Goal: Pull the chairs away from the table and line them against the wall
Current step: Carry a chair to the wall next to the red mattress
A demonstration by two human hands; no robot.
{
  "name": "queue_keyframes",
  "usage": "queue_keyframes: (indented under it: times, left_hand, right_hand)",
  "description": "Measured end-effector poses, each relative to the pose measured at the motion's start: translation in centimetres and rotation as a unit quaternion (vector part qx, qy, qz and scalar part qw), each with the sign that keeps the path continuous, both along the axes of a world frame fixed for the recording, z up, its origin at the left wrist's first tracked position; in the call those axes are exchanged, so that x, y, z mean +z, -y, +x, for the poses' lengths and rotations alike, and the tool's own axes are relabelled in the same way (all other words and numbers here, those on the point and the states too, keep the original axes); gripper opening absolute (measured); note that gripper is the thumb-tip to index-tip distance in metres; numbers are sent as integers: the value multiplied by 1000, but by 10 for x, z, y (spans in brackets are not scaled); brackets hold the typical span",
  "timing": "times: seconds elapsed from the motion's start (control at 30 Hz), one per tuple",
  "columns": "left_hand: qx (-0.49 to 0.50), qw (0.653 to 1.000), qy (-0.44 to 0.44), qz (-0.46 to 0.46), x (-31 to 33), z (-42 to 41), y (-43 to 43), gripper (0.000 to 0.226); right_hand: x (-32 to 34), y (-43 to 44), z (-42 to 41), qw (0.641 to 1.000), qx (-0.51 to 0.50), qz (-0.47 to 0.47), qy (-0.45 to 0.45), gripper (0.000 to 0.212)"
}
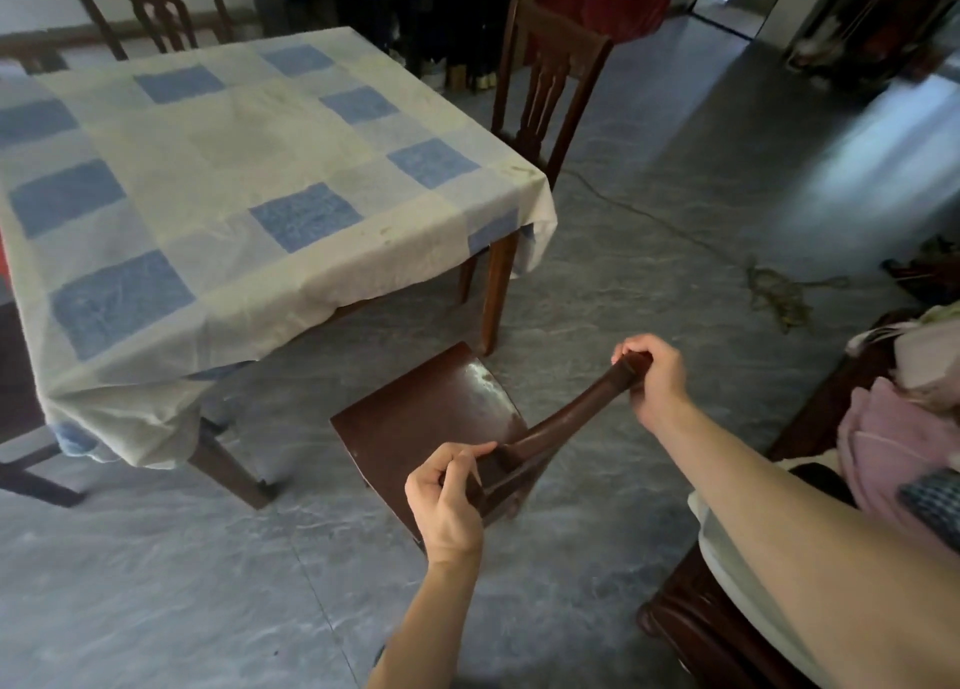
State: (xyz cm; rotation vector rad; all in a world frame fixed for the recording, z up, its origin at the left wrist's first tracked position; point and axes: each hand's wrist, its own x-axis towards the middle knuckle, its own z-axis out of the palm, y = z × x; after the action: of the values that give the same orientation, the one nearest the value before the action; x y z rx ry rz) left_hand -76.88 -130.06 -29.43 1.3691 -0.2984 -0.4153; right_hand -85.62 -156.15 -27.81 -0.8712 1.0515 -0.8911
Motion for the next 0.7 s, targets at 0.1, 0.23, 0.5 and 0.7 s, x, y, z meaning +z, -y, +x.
queue_keyframes:
  times: [0.1,0.23,0.5,0.7]
  left_hand:
    - [-15,999,23,-26,19,14,20,32]
    - [-80,995,29,-54,49,22,66,33]
    - [-216,970,18,-105,109,29,221,29]
    - [-315,935,27,-164,151,44,382,26]
  right_hand:
    - [17,13,-5,1000,-21,-2,-3,34]
    - [50,43,-38,998,-64,7,22,23]
    - [133,131,-108,978,-169,-110,46,29]
    - [183,241,-131,960,-205,-174,77,28]
